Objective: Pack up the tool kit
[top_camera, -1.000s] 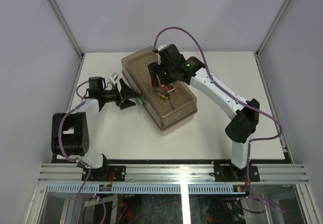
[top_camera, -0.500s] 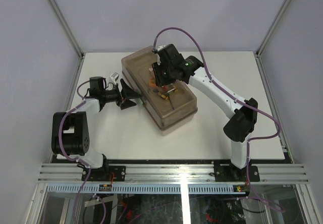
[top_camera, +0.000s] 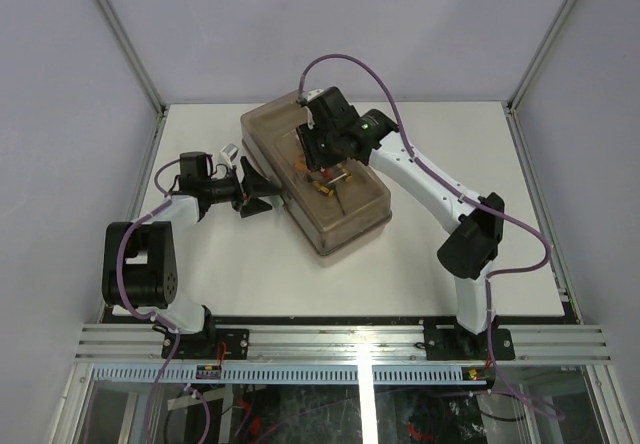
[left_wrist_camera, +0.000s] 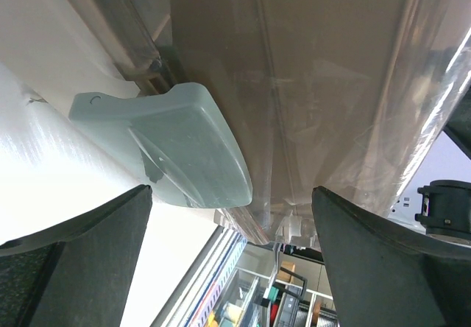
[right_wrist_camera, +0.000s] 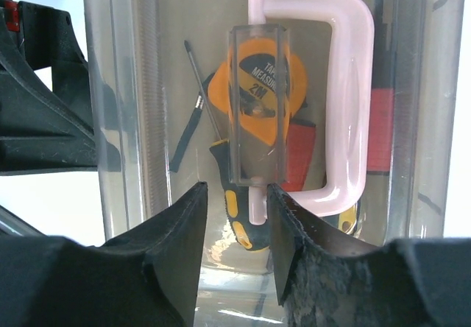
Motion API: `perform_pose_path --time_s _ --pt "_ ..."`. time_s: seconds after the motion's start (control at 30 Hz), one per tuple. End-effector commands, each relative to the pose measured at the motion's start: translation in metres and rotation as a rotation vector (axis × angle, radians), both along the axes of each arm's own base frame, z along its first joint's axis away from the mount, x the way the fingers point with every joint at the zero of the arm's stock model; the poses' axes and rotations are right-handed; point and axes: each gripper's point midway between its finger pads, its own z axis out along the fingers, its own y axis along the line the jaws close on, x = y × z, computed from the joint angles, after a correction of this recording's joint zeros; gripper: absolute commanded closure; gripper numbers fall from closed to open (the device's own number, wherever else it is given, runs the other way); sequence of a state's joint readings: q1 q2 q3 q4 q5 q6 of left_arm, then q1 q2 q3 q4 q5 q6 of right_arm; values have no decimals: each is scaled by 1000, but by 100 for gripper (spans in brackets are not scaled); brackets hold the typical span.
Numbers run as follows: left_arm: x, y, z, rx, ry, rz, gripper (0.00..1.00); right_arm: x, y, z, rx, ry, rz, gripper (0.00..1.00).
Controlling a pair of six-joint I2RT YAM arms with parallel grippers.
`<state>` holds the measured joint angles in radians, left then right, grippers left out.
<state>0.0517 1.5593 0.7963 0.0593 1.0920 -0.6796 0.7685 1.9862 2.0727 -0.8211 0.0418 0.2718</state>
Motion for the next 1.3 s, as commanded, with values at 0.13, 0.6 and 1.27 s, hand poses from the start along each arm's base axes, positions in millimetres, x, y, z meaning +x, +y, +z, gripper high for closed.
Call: perform_pose_path --time_s 0.13,0.6,1.27 --pt "0 -5 5 -1 -61 -24 12 -9 -27 -101 -273 142 -15 44" --pt "3 -7 2 -15 -50 -36 12 -11 -32 -125 -336 175 2 40" --pt "8 6 2 3 -48 -39 15 -19 -33 -129 -335 198 6 41"
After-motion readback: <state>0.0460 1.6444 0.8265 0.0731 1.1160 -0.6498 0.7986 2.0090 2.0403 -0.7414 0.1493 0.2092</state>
